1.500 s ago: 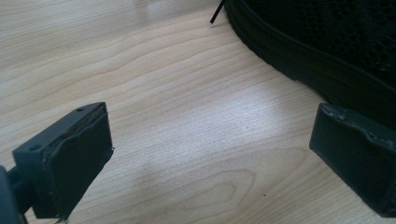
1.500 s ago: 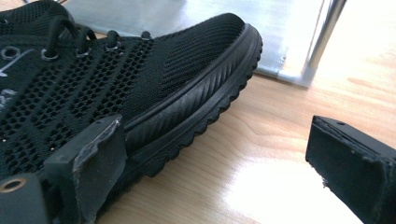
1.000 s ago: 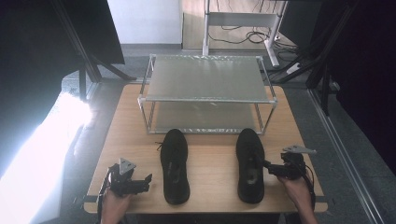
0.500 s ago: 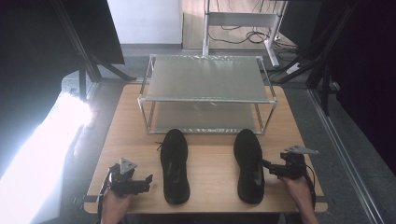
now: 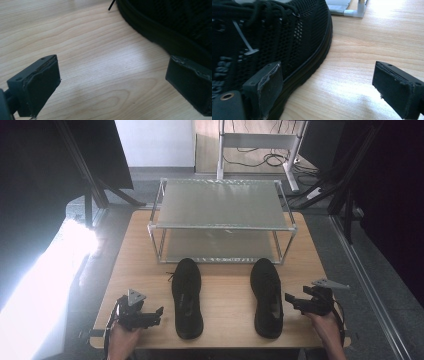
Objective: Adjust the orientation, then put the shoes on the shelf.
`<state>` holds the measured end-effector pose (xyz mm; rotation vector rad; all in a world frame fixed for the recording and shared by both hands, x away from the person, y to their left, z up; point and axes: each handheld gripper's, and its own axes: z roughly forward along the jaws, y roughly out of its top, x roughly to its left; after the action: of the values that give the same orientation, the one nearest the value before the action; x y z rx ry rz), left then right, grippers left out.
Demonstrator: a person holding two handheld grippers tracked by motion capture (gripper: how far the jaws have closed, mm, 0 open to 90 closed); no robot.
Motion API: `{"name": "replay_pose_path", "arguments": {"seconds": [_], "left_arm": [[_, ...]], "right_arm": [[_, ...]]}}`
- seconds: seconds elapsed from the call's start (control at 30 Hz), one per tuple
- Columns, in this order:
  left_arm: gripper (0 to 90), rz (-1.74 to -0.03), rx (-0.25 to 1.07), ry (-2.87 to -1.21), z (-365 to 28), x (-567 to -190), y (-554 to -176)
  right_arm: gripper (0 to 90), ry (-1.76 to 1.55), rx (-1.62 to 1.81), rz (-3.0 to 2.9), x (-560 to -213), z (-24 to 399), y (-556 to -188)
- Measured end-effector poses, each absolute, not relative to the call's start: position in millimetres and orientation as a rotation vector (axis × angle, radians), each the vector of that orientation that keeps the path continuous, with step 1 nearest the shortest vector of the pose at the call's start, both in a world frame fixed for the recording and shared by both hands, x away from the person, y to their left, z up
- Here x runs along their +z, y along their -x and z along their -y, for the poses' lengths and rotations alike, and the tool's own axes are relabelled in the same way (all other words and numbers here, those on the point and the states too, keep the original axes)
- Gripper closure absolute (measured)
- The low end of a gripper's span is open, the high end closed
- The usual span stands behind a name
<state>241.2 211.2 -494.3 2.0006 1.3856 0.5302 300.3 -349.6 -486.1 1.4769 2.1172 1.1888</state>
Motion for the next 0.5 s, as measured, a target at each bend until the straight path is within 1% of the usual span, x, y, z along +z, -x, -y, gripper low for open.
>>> {"name": "replay_pose_path", "arguments": {"seconds": [0.27,0.5], "left_arm": [[0.0,-1.39,0.441,-1.852,-207,-478,-241],[0.1,-1.335,0.389,-1.769,-194,-466,-245]], "right_arm": [[9.4,-1.498,1.31,-2.093,-475,353,-288],[10.5,-1.5,1.46,-2.088,-464,347,-281]]}}
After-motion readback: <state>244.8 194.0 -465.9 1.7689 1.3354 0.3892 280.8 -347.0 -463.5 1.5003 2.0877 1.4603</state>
